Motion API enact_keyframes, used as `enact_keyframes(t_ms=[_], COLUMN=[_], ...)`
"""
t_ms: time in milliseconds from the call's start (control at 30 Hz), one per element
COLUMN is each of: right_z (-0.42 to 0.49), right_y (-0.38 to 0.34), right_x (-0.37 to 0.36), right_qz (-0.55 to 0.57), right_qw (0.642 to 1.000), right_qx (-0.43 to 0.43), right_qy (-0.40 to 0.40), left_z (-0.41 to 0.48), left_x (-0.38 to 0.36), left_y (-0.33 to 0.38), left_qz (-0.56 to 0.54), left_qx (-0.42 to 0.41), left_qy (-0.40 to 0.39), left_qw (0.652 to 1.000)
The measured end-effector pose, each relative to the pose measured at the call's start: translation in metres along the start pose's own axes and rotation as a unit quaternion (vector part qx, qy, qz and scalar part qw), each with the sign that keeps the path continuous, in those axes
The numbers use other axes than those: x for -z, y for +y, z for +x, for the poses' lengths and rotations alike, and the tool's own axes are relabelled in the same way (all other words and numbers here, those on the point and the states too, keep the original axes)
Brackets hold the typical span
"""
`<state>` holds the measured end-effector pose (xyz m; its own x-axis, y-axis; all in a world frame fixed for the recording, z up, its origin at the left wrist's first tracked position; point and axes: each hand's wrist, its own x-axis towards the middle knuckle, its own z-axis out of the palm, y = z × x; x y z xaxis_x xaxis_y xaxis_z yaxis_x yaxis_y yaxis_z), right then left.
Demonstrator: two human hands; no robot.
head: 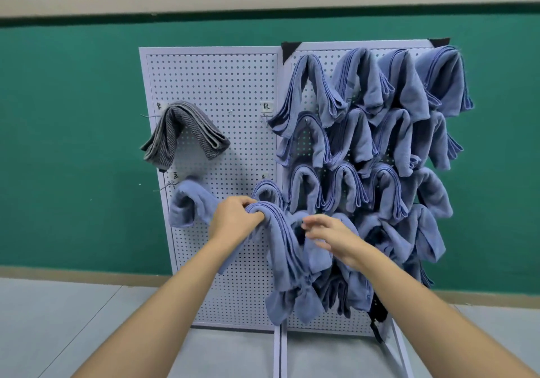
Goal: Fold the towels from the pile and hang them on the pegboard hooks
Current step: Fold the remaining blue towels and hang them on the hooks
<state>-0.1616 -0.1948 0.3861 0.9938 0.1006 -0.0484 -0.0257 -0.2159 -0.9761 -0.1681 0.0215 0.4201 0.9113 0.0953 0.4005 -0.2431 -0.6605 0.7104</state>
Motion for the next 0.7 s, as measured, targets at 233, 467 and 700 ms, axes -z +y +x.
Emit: enact_keyframes(t_ms=[233, 467, 700], right_z=[-0.001, 0.024, 0.038], right_y=[-0.04, -0.058, -0.117], right_x=[-0.035, -0.037, -0.005], right_qz=[-0.154, -0.342, -0.41], right_qw=[0.973, 0.894, 0.848], right_qx=[0.161, 0.272, 0.309], right_qy=[-0.059, 0.092, 0.135], left_z=[0.011, 0.037, 0.082], left_x=[0.016, 0.037, 0.067], left_y=[0.037, 0.044, 0.027], left_qz=[0.075, 0.07, 0.056], left_qx=[-0.022, -0.044, -0.165], left_qy=[0.021, 0.037, -0.003], left_qw=[0.997, 0.996, 0.985])
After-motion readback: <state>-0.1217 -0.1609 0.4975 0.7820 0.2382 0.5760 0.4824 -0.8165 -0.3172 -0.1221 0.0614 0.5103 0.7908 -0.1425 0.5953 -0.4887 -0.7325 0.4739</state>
